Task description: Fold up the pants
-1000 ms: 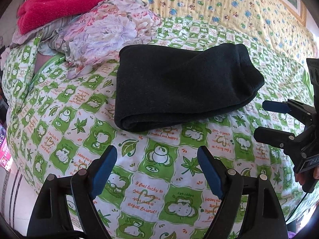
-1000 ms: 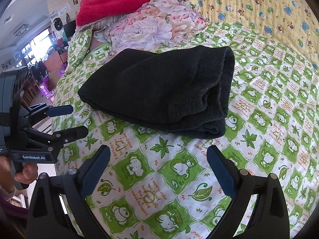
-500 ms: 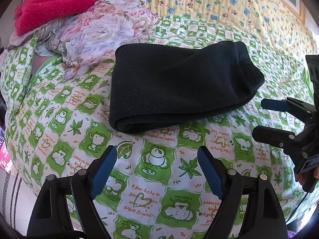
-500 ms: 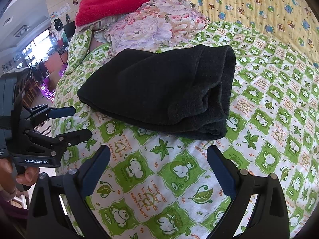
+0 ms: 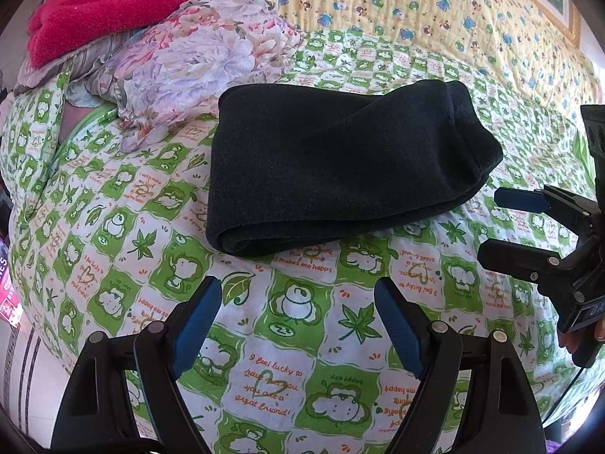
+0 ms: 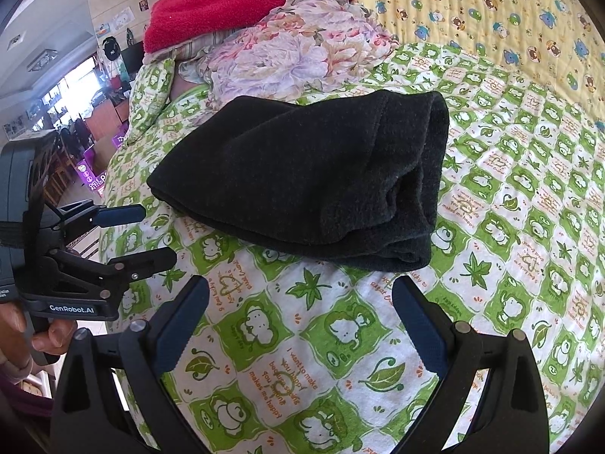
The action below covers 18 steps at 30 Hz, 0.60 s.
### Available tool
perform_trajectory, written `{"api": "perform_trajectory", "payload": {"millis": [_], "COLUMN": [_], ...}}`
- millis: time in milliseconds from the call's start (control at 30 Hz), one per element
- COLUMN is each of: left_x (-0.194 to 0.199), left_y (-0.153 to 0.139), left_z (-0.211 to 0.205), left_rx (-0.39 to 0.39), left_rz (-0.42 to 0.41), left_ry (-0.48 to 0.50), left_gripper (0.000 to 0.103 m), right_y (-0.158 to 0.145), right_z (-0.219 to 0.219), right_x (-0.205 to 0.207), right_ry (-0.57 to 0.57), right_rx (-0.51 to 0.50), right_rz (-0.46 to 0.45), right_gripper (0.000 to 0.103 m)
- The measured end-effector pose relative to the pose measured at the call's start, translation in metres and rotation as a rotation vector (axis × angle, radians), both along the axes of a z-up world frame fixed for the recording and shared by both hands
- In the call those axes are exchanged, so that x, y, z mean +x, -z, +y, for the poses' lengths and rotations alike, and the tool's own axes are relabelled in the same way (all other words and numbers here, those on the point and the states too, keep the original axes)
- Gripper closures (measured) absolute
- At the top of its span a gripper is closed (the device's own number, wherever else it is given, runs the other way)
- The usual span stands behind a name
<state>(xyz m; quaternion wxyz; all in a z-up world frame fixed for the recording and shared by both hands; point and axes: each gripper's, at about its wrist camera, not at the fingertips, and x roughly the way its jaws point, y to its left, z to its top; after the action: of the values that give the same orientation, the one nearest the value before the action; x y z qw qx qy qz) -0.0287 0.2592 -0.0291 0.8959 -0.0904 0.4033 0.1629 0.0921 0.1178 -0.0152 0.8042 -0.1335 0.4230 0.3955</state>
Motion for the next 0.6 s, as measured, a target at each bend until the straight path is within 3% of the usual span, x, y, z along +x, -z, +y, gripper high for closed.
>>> {"api": "perform_trajectory", "payload": {"millis": [600], "left_x": [0.0027], "left_y": [-0.0071], "left_z": [-0.0006], "left_rx": [-0.003], "left_rz": [-0.017], "left_ry": [0.007], "left_gripper": [0.020], "right_y": [-0.0056], "right_z": [-0.0047], "right_x": [0.0037], "right_ry": [0.015], "right_rx": [0.020], "right_rz": [-0.010], "right_gripper": [0.006]}}
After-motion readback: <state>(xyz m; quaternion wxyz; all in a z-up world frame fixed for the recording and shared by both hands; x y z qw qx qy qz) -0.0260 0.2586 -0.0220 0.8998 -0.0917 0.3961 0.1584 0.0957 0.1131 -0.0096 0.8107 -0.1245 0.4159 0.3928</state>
